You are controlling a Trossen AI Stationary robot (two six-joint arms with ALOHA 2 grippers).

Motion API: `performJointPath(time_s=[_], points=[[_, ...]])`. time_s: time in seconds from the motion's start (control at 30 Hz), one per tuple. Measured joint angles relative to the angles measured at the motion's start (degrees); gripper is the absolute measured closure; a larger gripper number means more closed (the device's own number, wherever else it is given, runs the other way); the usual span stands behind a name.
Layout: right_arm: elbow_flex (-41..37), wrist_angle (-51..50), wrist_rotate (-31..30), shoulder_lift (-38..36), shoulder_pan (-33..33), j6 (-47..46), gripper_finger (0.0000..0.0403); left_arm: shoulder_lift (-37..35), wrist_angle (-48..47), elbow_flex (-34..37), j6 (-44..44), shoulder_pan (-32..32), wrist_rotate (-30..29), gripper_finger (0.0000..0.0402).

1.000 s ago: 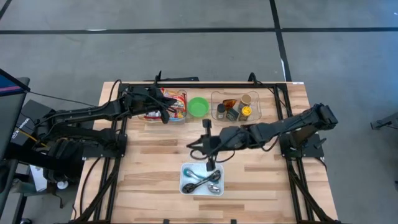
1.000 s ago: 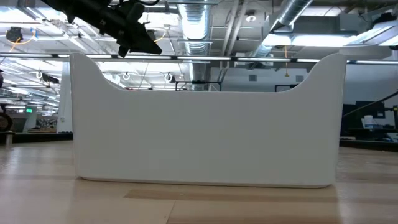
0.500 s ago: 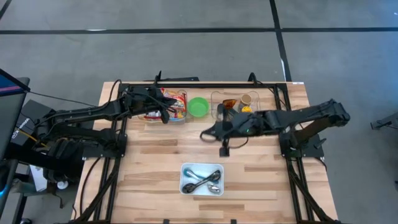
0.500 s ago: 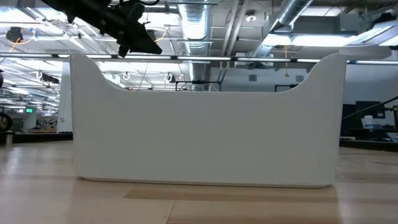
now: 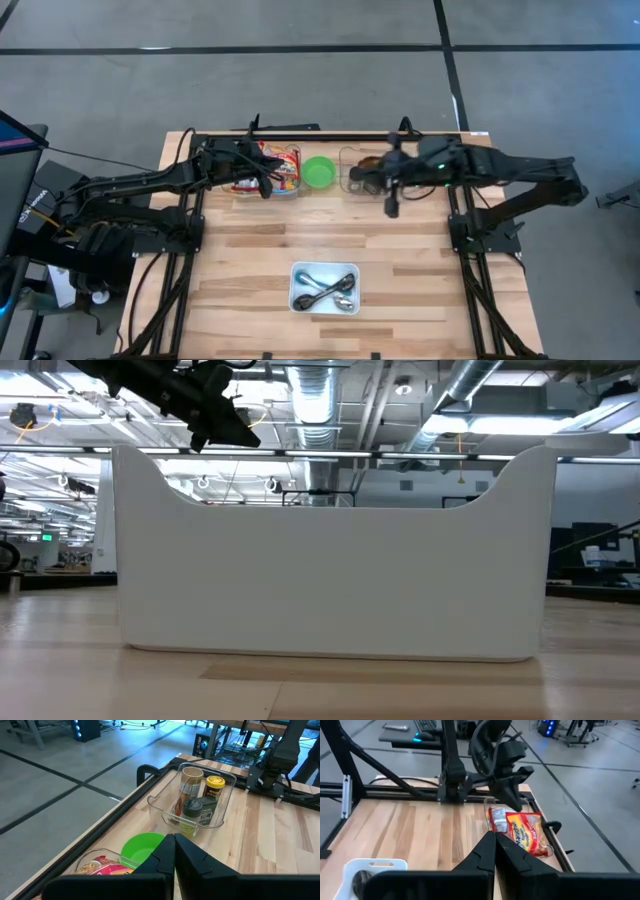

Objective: Pick & Place Food Item
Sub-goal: Return to Home Position

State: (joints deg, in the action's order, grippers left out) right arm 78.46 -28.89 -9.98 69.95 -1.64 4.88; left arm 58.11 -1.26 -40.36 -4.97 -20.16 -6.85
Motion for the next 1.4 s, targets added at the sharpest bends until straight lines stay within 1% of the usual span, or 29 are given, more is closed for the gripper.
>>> performJointPath(time_s=[0.43,0.57,0.67,0.8,0.93,1.2,1.4], points=[[-0.02,-12.62,1.01,-14.58,2.63,-2.61,0.0402,0.00,0.00,0.00,0.00,0.00,0.04,0.0401],[-0.41,-14.84,1.01,-19.23,2.47,-3.81,0.0402,0.00,0.01,0.00,0.00,0.00,0.07,0.0401],[-2.65,-14.69,1.01,-22.77,2.40,-4.31,0.0402,0.00,0.00,0.00,0.00,0.00,0.09,0.0401],[-8.48,-13.71,0.99,-29.45,2.57,-4.94,0.0402,0.00,0.00,0.00,-0.02,0.00,0.22,0.0402],[-15.58,-9.84,0.99,-37.74,2.57,-6.90,0.0402,0.00,0.04,0.00,-0.02,0.00,0.22,0.0402],[-31.74,1.66,0.99,-53.02,2.54,-10.42,0.0402,0.00,0.04,0.00,-0.02,0.02,0.20,0.0402],[-43.30,7.05,0.99,-62.62,2.52,-12.43,0.0402,0.01,0.02,0.00,-0.02,0.02,0.16,0.0402]])
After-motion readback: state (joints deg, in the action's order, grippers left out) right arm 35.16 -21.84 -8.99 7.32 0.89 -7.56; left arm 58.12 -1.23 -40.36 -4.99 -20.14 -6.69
